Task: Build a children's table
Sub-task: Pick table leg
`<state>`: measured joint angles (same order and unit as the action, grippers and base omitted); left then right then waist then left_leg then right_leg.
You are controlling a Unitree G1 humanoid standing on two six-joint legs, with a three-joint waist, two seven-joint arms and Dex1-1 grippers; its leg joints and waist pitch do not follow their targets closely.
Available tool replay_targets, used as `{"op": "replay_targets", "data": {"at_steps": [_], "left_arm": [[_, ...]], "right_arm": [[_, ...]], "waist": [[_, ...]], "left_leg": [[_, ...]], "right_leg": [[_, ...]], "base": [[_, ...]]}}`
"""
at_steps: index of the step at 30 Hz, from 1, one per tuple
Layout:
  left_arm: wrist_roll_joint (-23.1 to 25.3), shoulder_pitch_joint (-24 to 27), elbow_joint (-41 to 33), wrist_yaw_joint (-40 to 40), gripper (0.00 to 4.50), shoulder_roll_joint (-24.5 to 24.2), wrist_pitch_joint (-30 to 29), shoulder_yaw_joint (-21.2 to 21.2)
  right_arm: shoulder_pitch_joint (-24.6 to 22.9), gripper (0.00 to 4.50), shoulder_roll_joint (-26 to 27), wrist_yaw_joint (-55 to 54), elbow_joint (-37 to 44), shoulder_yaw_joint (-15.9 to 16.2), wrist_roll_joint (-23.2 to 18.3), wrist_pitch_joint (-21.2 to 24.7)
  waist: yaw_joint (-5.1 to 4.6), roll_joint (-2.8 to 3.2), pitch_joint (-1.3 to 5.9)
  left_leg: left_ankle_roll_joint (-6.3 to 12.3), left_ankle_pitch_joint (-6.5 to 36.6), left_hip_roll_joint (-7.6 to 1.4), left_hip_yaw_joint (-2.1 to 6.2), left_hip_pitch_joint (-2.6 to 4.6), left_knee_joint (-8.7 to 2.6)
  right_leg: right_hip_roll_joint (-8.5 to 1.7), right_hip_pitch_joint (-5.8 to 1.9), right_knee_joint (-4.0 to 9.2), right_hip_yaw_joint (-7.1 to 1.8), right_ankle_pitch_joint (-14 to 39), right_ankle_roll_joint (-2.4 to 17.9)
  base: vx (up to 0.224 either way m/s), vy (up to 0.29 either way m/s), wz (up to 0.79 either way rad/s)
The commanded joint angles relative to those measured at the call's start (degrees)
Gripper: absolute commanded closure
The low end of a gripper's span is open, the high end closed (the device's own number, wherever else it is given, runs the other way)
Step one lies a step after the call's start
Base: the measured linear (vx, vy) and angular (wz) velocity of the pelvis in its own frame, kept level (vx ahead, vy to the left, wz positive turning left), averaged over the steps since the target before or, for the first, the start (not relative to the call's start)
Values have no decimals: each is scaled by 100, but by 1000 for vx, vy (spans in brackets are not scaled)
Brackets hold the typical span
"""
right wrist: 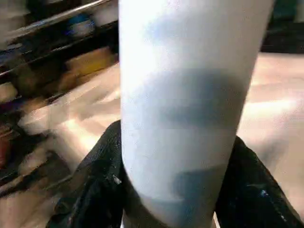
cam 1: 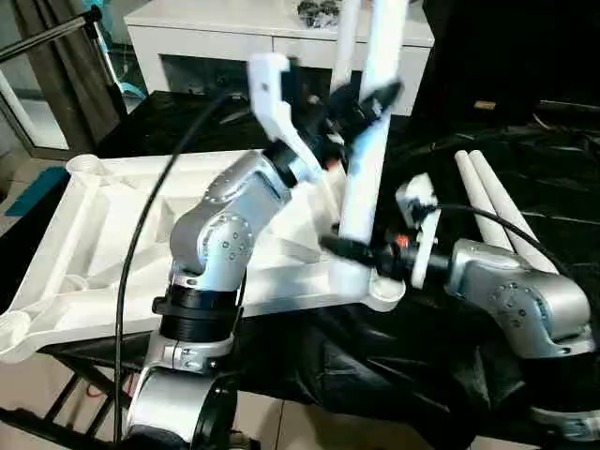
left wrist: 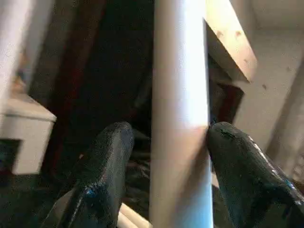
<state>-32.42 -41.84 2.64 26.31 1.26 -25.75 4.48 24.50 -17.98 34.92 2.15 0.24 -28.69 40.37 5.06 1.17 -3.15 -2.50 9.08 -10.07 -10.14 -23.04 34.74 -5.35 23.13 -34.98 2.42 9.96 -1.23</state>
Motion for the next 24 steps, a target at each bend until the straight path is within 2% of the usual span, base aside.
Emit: {"op": "replay_targets", "data": {"at_steps": [1,2,3,4,5,6,7,8,9,10,12,13,14,15,16,18,19,20,24], "left_arm": [[248,204,108,383,162,-304,134,-97],[329,243,124,525,162,-405,174,-197],[495,308,174,747,162,-583,205,-428],[508,313,178,764,162,-596,208,-446],[695,394,232,1012,162,-791,237,-723],[864,467,319,1232,162,-970,228,-1005],[1093,547,452,1477,162,-1180,244,-1359],[1354,606,596,1696,162,-1364,357,-1714],[1483,643,683,1828,162,-1438,449,-1899],[1591,672,803,1927,162,-1464,553,-2043],[1665,660,998,1900,162,-1396,624,-2091],[1719,602,1220,1729,162,-1260,665,-2030],[1790,504,1484,1475,162,-1099,721,-1936],[1956,261,2001,927,162,-845,746,-1727],[2067,102,2273,558,162,-741,812,-1613],[2065,-76,2515,206,162,-636,871,-1462],[1929,-180,2582,71,162,-545,859,-1293],[1548,-474,2643,-80,162,-350,938,-949],[1047,-815,2397,200,162,-27,877,-767]], "right_arm": [[44,259,-79,-674,-317,-354,489,-423],[44,259,-93,-760,-362,-388,550,-484],[32,259,-72,-884,-386,-496,555,-526],[31,259,-70,-893,-388,-504,556,-529],[-2,260,-56,-1001,-379,-624,546,-556],[-58,260,-49,-1109,-342,-722,578,-629],[-134,260,-46,-1242,-301,-822,644,-732],[-219,260,-70,-1314,-244,-862,731,-837],[-276,260,-66,-1353,-208,-881,780,-960],[-349,260,-56,-1367,-129,-911,795,-1050],[-438,260,-63,-1383,-10,-932,801,-1058],[-516,260,-65,-1369,84,-948,802,-1109],[-597,260,-56,-1352,190,-981,770,-1123],[-726,260,-34,-1245,367,-1041,574,-1021],[-799,260,-29,-1138,475,-1036,465,-994],[-883,260,-43,-1020,580,-980,391,-999],[-925,260,-58,-957,622,-910,395,-1012],[-1024,260,-114,-820,672,-635,509,-1060],[-1062,260,-98,-760,627,-339,683,-1159]], "waist": [[-14,-61,432],[-22,-21,433],[-26,-23,437],[-24,14,436],[-20,58,449],[-33,35,449],[-8,109,458],[-37,66,455],[-42,105,460],[-46,78,464],[-60,95,463],[-61,134,464],[-73,127,460],[-88,114,441],[-87,112,449],[-90,115,441],[-102,97,440],[-146,101,444],[-163,75,442]], "left_leg": [[-94,1193,-193,59,137,-413],[-145,1272,-182,52,156,-417],[-158,1286,-182,62,154,-420],[-166,1361,-181,62,170,-431],[-167,1374,-186,81,173,-436],[-168,1373,-196,73,175,-439],[-166,1348,-191,95,184,-440],[-146,1294,-197,76,183,-440],[-134,1242,-184,58,182,-429],[-112,1201,-177,63,166,-426],[-31,1146,-165,51,132,-419],[-38,1199,-169,53,140,-417],[-32,1301,-171,51,153,-412],[-17,1420,-162,39,147,-415],[0,1558,-167,54,178,-411],[47,1569,-164,71,147,-421],[60,1520,-164,83,120,-424],[81,1482,-149,80,112,-412],[185,1418,-163,70,101,-397]], "right_leg": [[-212,-232,424,-139,1303,1048],[-195,-224,438,-147,1357,984],[-192,-233,429,-146,1334,962],[-185,-218,442,-150,1329,914],[-189,-230,423,-149,1233,888],[-180,-232,403,-150,1056,934],[-182,-222,406,-146,1023,898],[-172,-215,392,-151,842,938],[-162,-226,388,-162,715,953],[-172,-246,381,-165,656,969],[-194,-283,378,-168,648,1056],[-198,-280,379,-166,713,1082],[-200,-279,402,-164,840,1109],[-189,-281,438,-167,1020,1076],[-198,-277,460,-158,1244,1041],[-208,-292,489,-149,1439,947],[-217,-313,478,-141,1445,941],[-215,-302,490,-123,1519,993],[-222,-272,493,-123,1515,1155]], "base": [[0,0,0],[0,0,0],[0,0,0],[0,0,0],[0,0,0],[0,0,0],[0,0,0],[0,0,0],[0,0,0],[0,0,0],[0,0,0],[0,0,0],[0,0,0],[0,0,0],[0,0,0],[0,0,0],[0,0,0],[0,0,0],[0,0,0]]}}
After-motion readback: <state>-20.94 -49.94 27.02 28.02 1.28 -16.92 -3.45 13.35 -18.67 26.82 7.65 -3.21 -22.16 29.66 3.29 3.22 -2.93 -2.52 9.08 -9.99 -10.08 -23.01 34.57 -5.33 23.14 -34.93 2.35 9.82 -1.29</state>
